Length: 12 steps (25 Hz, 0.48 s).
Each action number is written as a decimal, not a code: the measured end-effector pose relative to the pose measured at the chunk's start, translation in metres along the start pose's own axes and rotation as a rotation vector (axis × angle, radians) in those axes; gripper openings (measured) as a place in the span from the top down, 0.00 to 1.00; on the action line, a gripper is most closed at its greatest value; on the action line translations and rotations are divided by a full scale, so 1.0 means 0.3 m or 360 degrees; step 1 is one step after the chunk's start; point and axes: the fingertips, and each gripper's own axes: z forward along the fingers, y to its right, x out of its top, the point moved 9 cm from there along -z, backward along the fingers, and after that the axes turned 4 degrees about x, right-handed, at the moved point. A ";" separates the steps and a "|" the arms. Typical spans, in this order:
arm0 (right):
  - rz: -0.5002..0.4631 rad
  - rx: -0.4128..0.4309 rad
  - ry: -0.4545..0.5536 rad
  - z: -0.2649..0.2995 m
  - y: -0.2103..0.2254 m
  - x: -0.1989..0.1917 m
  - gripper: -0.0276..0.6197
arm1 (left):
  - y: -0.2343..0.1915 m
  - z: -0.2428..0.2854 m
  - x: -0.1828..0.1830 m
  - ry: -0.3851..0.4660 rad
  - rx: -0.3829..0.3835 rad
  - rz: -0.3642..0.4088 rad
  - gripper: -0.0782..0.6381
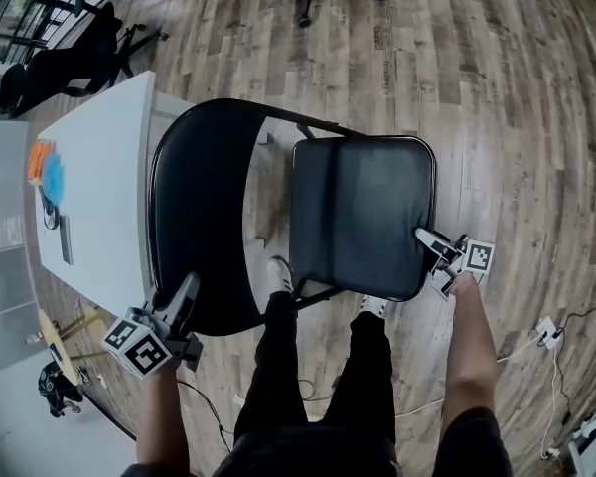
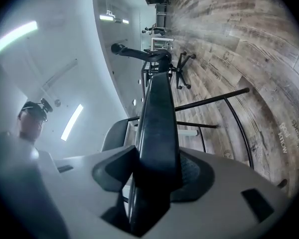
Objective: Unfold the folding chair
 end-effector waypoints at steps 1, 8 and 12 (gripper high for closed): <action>0.0017 0.0019 0.0003 -0.026 0.028 0.005 0.65 | 0.012 0.016 -0.012 0.0001 -0.0004 0.0009 0.79; 0.0074 0.0150 0.0022 -0.150 0.187 0.046 0.65 | 0.063 0.110 -0.078 -0.0014 -0.0022 0.0013 0.79; 0.0080 0.0171 0.0028 -0.189 0.252 0.056 0.65 | 0.069 0.142 -0.104 -0.0019 -0.0041 -0.0002 0.79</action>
